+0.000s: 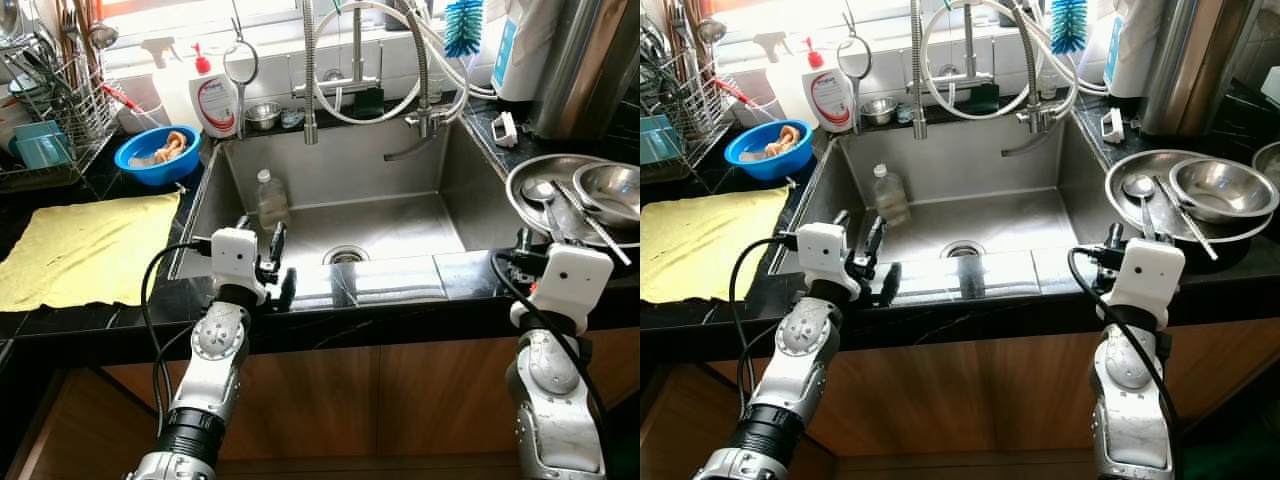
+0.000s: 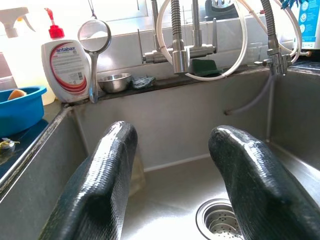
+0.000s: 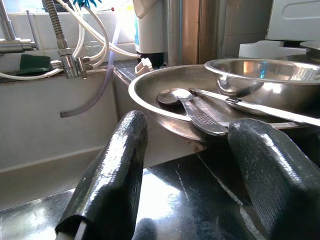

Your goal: Kitchen organization

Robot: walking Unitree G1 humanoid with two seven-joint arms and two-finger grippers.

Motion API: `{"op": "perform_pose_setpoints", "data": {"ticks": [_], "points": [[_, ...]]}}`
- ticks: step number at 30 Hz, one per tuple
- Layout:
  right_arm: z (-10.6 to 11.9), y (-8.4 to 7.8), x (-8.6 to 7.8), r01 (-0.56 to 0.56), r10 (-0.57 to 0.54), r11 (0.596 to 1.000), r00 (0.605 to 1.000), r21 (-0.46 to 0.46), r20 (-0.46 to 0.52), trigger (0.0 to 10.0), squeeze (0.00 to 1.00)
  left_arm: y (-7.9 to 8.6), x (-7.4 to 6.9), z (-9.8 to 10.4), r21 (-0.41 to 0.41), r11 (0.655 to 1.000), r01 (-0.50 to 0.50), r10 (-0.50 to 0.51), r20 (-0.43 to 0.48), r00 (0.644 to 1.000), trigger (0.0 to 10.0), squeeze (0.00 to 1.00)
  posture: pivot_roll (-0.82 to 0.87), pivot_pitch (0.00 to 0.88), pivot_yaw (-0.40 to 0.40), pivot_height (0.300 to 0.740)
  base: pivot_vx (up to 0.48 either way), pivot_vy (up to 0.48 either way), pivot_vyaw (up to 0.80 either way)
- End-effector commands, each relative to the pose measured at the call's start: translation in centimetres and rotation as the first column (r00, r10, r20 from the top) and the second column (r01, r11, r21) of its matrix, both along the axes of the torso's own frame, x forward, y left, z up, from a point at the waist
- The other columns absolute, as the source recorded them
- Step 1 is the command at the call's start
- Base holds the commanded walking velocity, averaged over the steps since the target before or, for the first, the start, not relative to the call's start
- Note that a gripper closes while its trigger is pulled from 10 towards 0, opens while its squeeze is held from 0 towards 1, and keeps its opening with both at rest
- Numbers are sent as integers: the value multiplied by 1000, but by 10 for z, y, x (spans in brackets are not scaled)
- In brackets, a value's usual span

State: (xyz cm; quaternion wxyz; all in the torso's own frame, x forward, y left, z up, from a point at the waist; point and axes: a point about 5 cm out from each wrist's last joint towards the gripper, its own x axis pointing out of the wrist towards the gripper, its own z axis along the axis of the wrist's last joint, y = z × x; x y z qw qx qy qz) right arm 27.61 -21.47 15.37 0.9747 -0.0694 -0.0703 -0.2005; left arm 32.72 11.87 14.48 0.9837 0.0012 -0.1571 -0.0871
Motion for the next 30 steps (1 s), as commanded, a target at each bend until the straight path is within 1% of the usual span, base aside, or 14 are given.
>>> {"op": "perform_pose_setpoints", "data": {"ticks": [1,2,3,4,5,6,8,9,10,12,13,14,22,30], "points": [[0,5,1,-18,18,1000,1000,14,4,3294,0,2,1,2,6,1000,-3,3,9,1000,10000,0,-295,0,145,740,0,0,0],[0,6,1,-28,28,999,1000,19,2,588,0,2,2,2,6,1000,-3,3,8,1000,10000,0,-294,0,146,740,0,0,0],[-1,7,1,-32,32,999,999,22,1,471,0,2,2,1,9,1000,-1,1,5,1000,10000,0,-294,0,146,740,0,0,0],[-1,7,1,-34,34,999,999,23,0,471,0,2,2,1,11,1000,0,0,2,1000,10000,0,-294,0,146,740,0,0,0],[-1,7,1,-34,34,999,999,24,0,1255,0,2,2,1,11,1000,0,0,2,1000,10000,0,-295,0,146,740,0,0,0],[-1,7,0,-34,34,999,999,23,2,2510,0,2,2,1,10,1000,1,-1,3,1000,10000,0,-293,0,145,740,0,0,0],[-1,6,0,-34,34,999,999,23,3,2510,0,1,2,1,10,1000,2,-2,3,1000,10000,0,-293,0,145,740,0,0,0],[-1,6,0,-35,35,999,999,22,1,4471,0,1,2,1,9,1000,2,-2,3,1000,10000,0,-293,0,145,740,0,0,0],[-1,6,0,-35,35,999,999,22,1,4392,0,1,2,1,9,1000,2,-2,4,1000,10000,0,-293,0,145,740,0,0,0],[0,7,1,-37,37,999,999,23,1,4863,0,1,2,2,9,1000,3,-3,5,1000,10000,0,-293,0,144,740,0,0,0],[0,8,1,-38,38,999,999,23,2,7922,0,1,2,2,8,1000,3,-3,6,1000,10000,0,-292,0,144,740,0,0,0],[0,8,1,-37,37,999,999,24,2,10000,0,1,2,3,7,1000,3,-3,7,1000,10000,0,-291,0,142,740,0,0,0],[1,6,3,-35,35,999,999,26,3,10000,0,1,1,2,6,1000,1,-1,4,1000,10000,0,-290,0,141,740,0,0,0],[5,6,3,-29,28,999,999,22,25,10000,0,2,2,3,5,1000,0,0,6,1000,10000,0,-289,0,142,740,0,0,0]]}}
